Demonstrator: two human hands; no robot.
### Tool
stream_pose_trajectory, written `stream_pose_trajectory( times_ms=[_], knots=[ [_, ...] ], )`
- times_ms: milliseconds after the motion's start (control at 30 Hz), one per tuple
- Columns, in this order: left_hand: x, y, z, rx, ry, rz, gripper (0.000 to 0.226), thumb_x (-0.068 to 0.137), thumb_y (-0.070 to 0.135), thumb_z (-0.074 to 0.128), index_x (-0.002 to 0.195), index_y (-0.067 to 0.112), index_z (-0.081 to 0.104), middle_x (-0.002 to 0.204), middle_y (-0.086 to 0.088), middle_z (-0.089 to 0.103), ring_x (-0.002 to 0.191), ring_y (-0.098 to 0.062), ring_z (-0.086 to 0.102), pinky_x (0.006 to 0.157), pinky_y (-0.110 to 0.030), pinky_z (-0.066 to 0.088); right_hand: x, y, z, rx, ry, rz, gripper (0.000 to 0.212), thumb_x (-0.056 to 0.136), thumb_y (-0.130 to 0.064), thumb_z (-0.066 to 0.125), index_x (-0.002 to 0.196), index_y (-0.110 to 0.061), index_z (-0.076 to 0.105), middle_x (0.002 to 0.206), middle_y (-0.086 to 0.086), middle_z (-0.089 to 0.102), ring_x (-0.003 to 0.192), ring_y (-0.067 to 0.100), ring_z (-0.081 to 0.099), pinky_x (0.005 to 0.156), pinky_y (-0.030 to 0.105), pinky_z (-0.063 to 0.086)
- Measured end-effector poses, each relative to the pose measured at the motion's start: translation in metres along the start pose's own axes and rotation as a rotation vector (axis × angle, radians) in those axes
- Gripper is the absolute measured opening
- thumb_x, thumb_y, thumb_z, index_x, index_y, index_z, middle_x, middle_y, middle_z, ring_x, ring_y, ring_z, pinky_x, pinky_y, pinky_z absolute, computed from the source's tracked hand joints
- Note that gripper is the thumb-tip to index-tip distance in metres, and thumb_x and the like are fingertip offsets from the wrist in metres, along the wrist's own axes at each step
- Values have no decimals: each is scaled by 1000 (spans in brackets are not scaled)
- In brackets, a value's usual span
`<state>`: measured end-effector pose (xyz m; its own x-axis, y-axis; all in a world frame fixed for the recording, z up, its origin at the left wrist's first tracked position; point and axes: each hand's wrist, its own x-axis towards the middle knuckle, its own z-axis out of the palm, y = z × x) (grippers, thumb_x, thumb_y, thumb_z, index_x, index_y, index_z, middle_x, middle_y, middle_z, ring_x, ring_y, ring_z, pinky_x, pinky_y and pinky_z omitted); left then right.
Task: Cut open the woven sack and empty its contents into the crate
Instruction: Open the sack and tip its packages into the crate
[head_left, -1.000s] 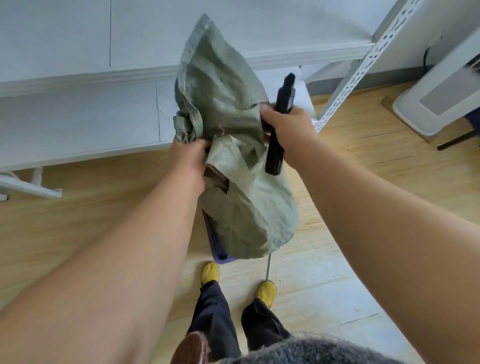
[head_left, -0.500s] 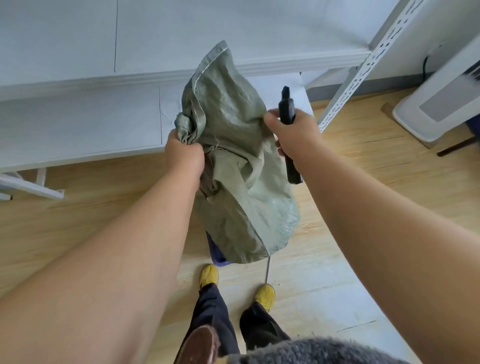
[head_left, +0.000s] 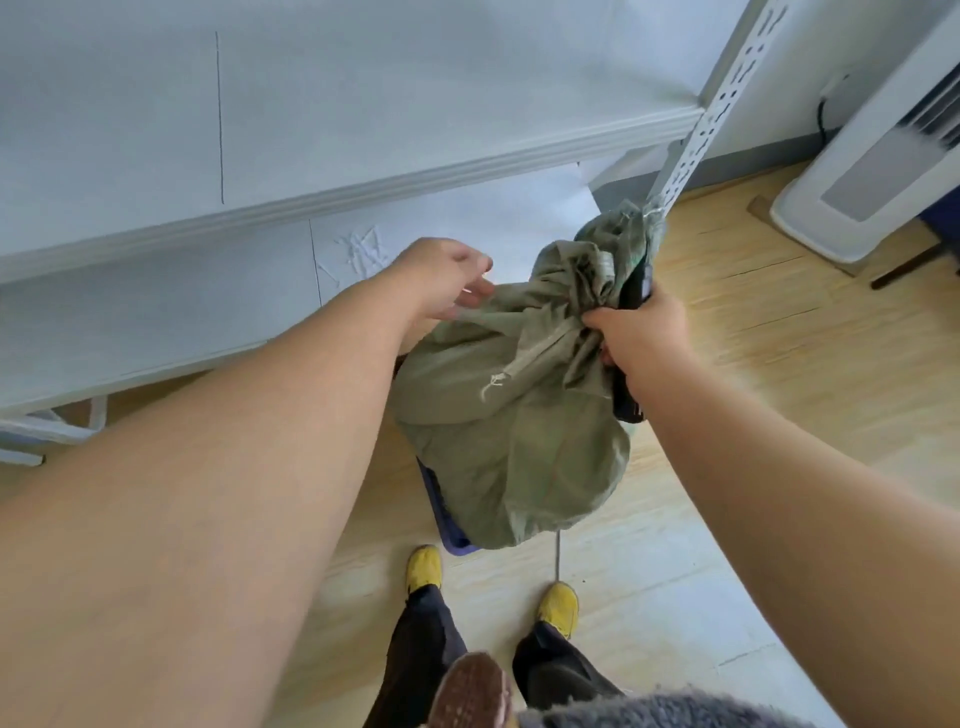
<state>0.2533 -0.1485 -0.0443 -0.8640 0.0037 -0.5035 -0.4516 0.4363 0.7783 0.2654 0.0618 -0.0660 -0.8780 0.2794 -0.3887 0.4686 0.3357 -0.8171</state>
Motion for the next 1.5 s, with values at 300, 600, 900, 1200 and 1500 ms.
stream_pose_trajectory(
  times_ms=[300, 600, 900, 1200, 1500],
  knots=[
    [38, -140, 55, 696, -126, -86, 110, 68, 42, 81, 152, 28, 10, 156, -5, 15, 141, -31, 22, 106, -49, 38, 6, -4, 17, 37, 206, 10, 18, 65, -17, 69, 74, -27, 56, 69, -1, 63, 66, 24, 60, 75, 49, 59],
    [74, -135, 48, 594, -85, 66, 39, 87, 36, 56, 124, 26, 58, 145, -4, 39, 130, -27, 39, 99, -36, 39, -2, -25, 45, 30, 317, -2, 19, 72, -13, 65, 75, -29, 55, 71, -8, 65, 64, 19, 63, 64, 35, 59],
    [69, -134, 44, 266, -139, 18, 23, 91, 26, 54, 112, 22, 62, 119, -2, 60, 117, -26, 53, 91, -35, 46, -6, -38, 54, -15, 339, -59, 24, 73, -15, 67, 72, -32, 51, 68, -17, 59, 61, 3, 57, 51, 20, 43],
    [37, -131, -2, -100, -231, -142, 31, 93, 13, 53, 121, 21, 64, 122, 2, 63, 109, -21, 59, 81, -27, 46, -23, -27, 68, 8, 253, -103, 22, 73, -19, 71, 76, -32, 53, 74, -18, 62, 68, -3, 58, 57, 17, 43],
    [9, -100, -14, -330, -80, -37, 24, 93, 10, 54, 114, 15, 63, 112, -4, 66, 105, -22, 61, 93, -34, 48, -31, -34, 70, 37, 276, -144, 21, 76, -19, 70, 84, -29, 54, 76, -18, 59, 68, -5, 55, 54, 13, 40]
  ],
)
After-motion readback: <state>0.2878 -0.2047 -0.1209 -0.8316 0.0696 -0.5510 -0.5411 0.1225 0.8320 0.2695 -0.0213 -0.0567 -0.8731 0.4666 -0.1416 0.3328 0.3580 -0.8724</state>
